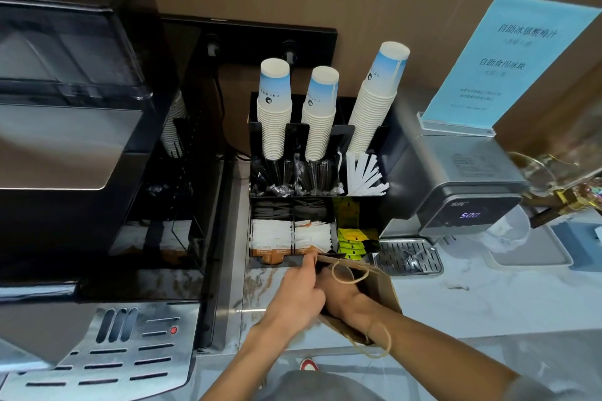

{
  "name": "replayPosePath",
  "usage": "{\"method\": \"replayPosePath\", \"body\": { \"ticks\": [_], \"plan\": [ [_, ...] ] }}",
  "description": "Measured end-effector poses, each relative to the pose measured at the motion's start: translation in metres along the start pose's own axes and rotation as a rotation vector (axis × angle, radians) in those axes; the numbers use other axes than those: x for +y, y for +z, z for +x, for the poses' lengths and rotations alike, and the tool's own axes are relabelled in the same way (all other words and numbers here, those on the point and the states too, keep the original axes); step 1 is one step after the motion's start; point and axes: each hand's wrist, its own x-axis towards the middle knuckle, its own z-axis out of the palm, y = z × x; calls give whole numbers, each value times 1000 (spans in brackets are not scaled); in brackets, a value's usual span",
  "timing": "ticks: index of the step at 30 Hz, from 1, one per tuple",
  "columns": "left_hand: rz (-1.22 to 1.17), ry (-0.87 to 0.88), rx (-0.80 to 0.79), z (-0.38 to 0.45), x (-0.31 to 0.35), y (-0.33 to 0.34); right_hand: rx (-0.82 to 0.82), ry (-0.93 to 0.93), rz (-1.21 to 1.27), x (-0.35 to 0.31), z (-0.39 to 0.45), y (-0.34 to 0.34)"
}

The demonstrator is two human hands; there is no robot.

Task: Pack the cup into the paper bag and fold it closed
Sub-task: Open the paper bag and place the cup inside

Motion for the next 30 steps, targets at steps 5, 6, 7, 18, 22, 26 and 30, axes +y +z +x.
{"method": "replayPosePath", "body": {
  "ticks": [5,6,7,18,22,26,30],
  "plan": [
    [9,-5,4,1,1,-6,-146,68,-26,1,29,14],
    [8,-6,12,1,1,-7,-170,74,-98,-5,34,14],
    [8,-7,20,1,2,-9,-187,68,-142,-6,38,15],
    [-14,-27,7,-1,6,-18,-322,75,-206,-4,28,-27],
    [-4,-46,-14,-1,7,-18,-351,-4,-80,-2,-10,-74],
    [-53,-54,-34,0,3,-17,-177,-55,176,14,-48,-121],
    [-174,-50,-25,1,-2,-19,219,72,612,44,-60,-127]
  ]
}}
